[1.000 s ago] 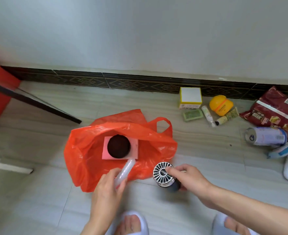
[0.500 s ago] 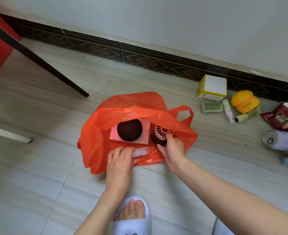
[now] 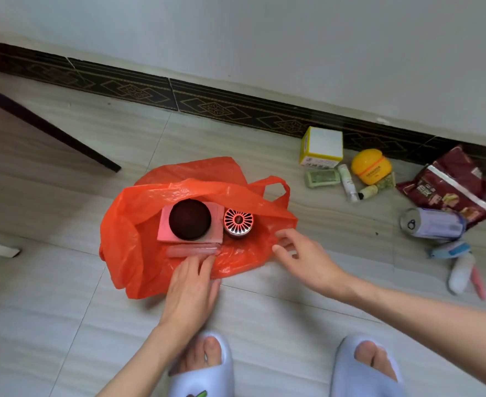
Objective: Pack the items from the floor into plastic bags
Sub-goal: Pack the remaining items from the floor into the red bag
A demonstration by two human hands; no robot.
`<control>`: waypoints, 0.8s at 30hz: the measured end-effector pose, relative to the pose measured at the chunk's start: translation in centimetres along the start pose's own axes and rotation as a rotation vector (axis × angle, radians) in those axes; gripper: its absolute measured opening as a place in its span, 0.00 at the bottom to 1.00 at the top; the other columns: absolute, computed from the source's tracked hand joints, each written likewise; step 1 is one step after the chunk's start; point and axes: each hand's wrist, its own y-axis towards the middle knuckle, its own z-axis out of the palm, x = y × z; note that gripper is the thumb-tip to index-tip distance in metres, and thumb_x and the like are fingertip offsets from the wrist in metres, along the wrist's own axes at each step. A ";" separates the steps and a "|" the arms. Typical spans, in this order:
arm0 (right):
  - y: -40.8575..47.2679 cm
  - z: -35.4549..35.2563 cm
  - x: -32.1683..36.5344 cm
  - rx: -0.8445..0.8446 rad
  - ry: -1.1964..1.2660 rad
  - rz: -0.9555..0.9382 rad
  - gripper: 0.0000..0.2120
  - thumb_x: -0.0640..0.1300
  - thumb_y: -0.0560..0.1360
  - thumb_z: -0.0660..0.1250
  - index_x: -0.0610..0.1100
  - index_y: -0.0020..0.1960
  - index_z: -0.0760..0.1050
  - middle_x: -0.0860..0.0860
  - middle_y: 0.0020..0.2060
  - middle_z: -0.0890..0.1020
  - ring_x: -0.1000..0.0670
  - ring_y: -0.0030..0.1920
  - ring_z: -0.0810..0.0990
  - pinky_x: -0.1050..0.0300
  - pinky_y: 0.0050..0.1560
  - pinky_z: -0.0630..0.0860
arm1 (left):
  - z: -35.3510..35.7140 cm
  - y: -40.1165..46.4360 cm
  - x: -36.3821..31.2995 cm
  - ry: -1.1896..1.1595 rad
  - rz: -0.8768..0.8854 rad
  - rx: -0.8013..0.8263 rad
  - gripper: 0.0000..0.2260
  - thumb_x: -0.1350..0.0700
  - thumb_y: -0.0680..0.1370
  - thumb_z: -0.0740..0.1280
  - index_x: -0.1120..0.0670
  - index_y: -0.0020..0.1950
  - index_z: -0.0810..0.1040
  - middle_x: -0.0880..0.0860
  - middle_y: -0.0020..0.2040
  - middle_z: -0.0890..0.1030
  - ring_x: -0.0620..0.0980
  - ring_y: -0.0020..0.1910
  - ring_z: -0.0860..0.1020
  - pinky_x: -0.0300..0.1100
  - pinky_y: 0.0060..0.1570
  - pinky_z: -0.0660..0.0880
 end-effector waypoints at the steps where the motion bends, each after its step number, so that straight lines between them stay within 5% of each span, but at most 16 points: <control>1: -0.3 -1.5 -1.0 -0.007 -0.099 -0.026 0.18 0.49 0.77 0.60 0.47 0.65 0.68 0.50 0.56 0.77 0.50 0.58 0.76 0.57 0.59 0.70 | -0.5 0.1 -0.8 -0.001 0.083 0.008 0.19 0.50 0.73 0.57 0.56 0.60 0.72 0.56 0.54 0.77 0.57 0.52 0.77 0.47 0.51 0.75; 7: -2.8 -9.9 -7.9 -0.195 -0.327 0.051 0.23 0.50 0.78 0.59 0.46 0.71 0.60 0.47 0.68 0.69 0.47 0.68 0.68 0.54 0.66 0.64 | -4.2 6.0 -7.7 0.105 0.613 -0.054 0.17 0.53 0.73 0.60 0.55 0.62 0.71 0.55 0.62 0.76 0.55 0.63 0.73 0.45 0.62 0.65; 12: -2.1 -14.9 -14.5 -0.318 -0.496 0.190 0.22 0.42 0.75 0.62 0.40 0.67 0.64 0.41 0.63 0.72 0.41 0.63 0.69 0.49 0.58 0.70 | -4.7 13.8 -13.8 0.267 0.709 -0.006 0.20 0.54 0.71 0.57 0.57 0.62 0.71 0.59 0.62 0.76 0.59 0.61 0.75 0.51 0.57 0.73; 15: -0.2 -16.6 -18.5 -0.397 -0.593 0.256 0.23 0.45 0.73 0.64 0.40 0.66 0.66 0.42 0.61 0.72 0.41 0.63 0.67 0.48 0.61 0.66 | -3.0 18.4 -16.4 0.315 0.624 0.064 0.22 0.60 0.70 0.65 0.59 0.65 0.72 0.62 0.64 0.74 0.63 0.62 0.74 0.57 0.57 0.72; 18: 1.6 -17.4 -21.4 -0.291 -0.730 0.301 0.30 0.46 0.74 0.64 0.44 0.72 0.56 0.44 0.68 0.64 0.43 0.70 0.59 0.50 0.71 0.56 | -0.4 21.3 -18.0 0.321 0.474 0.065 0.30 0.60 0.67 0.73 0.61 0.68 0.69 0.64 0.66 0.72 0.63 0.64 0.72 0.55 0.59 0.71; 21: 2.6 -17.9 -22.5 -0.232 -0.850 0.260 0.32 0.43 0.74 0.63 0.46 0.73 0.51 0.46 0.71 0.61 0.43 0.72 0.57 0.48 0.74 0.52 | 2.7 22.9 -18.4 0.408 0.404 0.128 0.29 0.58 0.78 0.59 0.59 0.75 0.49 0.60 0.75 0.56 0.57 0.73 0.56 0.49 0.70 0.57; 24: 3.3 -18.4 -22.8 -0.246 -0.927 0.167 0.29 0.42 0.72 0.64 0.45 0.70 0.57 0.46 0.66 0.68 0.44 0.68 0.65 0.49 0.70 0.59 | 3.8 24.2 -18.6 0.395 0.301 0.113 0.27 0.59 0.79 0.57 0.56 0.75 0.49 0.59 0.73 0.56 0.58 0.72 0.56 0.50 0.68 0.59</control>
